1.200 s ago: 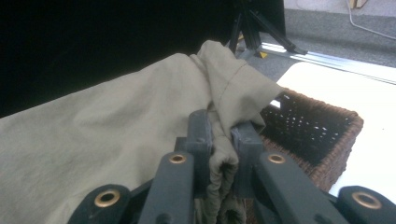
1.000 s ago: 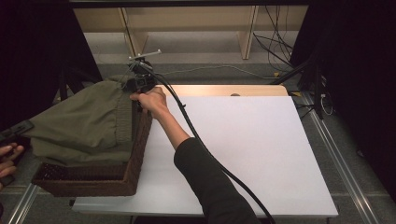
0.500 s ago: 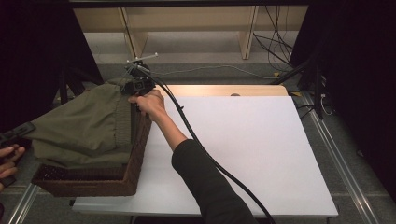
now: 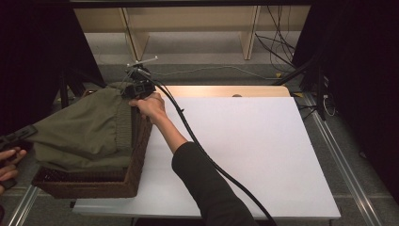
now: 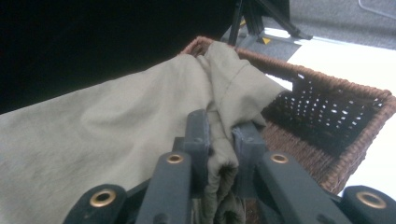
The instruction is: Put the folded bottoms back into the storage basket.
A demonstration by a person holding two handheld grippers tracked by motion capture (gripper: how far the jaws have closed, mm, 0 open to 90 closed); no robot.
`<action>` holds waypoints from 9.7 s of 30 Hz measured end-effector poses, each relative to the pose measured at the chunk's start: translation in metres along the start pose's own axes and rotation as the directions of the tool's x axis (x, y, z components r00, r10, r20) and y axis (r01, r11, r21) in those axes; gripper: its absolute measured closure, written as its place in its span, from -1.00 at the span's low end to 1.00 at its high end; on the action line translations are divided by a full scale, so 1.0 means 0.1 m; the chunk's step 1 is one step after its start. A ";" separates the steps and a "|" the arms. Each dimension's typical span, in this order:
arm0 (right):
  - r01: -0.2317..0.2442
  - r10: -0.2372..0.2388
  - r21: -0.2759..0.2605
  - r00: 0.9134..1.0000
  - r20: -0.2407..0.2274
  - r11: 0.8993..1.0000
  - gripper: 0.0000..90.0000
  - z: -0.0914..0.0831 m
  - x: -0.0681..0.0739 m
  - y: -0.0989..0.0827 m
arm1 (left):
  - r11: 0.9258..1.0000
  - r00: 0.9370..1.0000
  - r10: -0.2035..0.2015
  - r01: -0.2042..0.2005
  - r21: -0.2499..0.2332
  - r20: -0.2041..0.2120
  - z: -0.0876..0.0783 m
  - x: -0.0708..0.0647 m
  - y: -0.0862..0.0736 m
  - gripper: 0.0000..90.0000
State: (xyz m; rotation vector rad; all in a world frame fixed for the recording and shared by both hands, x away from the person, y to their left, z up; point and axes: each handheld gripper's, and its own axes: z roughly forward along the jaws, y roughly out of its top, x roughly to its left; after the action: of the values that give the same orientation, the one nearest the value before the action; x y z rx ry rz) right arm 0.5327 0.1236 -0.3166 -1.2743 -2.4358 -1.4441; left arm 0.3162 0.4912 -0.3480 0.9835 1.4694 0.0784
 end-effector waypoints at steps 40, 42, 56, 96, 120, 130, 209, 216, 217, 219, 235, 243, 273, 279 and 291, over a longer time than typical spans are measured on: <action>-0.004 0.003 -0.042 1.000 -0.014 0.999 -0.34 -0.42 -0.26 0.06 | 0.963 0.967 0.186 -0.144 0.229 -0.176 0.58 -0.41 -0.20 -0.33; -0.007 0.006 -0.047 1.000 -0.014 0.999 -0.34 -0.45 -0.29 0.05 | 0.965 0.970 0.178 -0.140 0.222 -0.164 0.60 -0.43 -0.22 -0.34; 0.000 0.001 -0.086 1.000 0.005 0.996 -0.44 -0.72 -0.44 -0.01 | 0.969 0.978 0.175 -0.150 0.195 -0.113 0.77 -0.57 -0.34 -0.36; 0.086 -0.084 -0.150 0.996 0.016 0.985 -0.81 -1.26 -0.65 -0.40 | 0.978 0.989 0.124 -0.136 0.156 0.080 1.26 -0.79 -0.77 -0.54; 0.092 -0.076 -0.187 0.993 0.087 0.978 -0.81 -1.61 -0.93 -0.78 | 0.979 0.981 0.137 -0.155 0.131 0.141 1.46 -0.95 -1.09 -0.54; 0.068 -0.048 -0.219 0.994 0.093 0.973 -0.81 -1.81 -1.06 -0.97 | 0.975 0.973 0.153 -0.177 0.135 0.170 1.52 -1.08 -1.20 -0.54; 0.153 -0.081 -0.337 0.973 0.218 0.929 -0.80 -2.87 -1.08 -2.47 | 0.908 0.919 0.252 -0.333 0.254 0.304 1.91 -1.49 -1.96 -0.54; 0.155 -0.078 -0.335 0.970 0.231 0.929 -0.80 -2.90 -1.08 -2.55 | 0.882 0.896 0.298 -0.390 0.263 0.329 1.96 -1.54 -2.09 -0.54; 0.155 -0.078 -0.336 0.970 0.230 0.929 -0.80 -2.91 -1.07 -2.56 | 0.882 0.895 0.299 -0.391 0.263 0.331 1.96 -1.55 -2.09 -0.54; 0.157 -0.080 -0.337 0.969 0.233 0.928 -0.80 -2.91 -1.07 -2.58 | 0.878 0.891 0.306 -0.400 0.263 0.334 1.97 -1.56 -2.11 -0.54; 0.168 -0.082 -0.339 0.964 0.253 0.926 -0.80 -2.98 -1.04 -2.74 | 0.823 0.840 0.420 -0.512 0.246 0.343 2.03 -1.58 -2.24 -0.56; 0.174 -0.087 -0.339 0.963 0.257 0.925 -0.80 -2.99 -1.02 -2.81 | 0.782 0.799 0.495 -0.581 0.226 0.341 2.03 -1.57 -2.31 -0.59; 0.190 -0.100 -0.339 0.959 0.266 0.921 -0.80 -2.93 -1.00 -2.91 | 0.652 0.662 0.682 -0.743 0.150 0.311 1.97 -1.56 -2.50 -0.66; 0.191 -0.103 -0.332 0.959 0.265 0.924 -0.80 -2.92 -0.99 -2.91 | 0.662 0.669 0.676 -0.735 0.144 0.309 1.97 -1.56 -2.50 -0.65; 0.193 -0.100 -0.345 0.958 0.270 0.918 -0.80 -2.94 -0.99 -2.89 | 0.677 0.683 0.660 -0.722 0.146 0.313 1.97 -1.55 -2.48 -0.65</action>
State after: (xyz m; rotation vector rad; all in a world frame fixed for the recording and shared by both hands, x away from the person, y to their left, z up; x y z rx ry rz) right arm 0.3035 -0.2241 -0.3974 -1.4411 -2.5448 -1.9733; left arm 0.3294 0.1440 -0.4106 1.6848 0.8163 0.3220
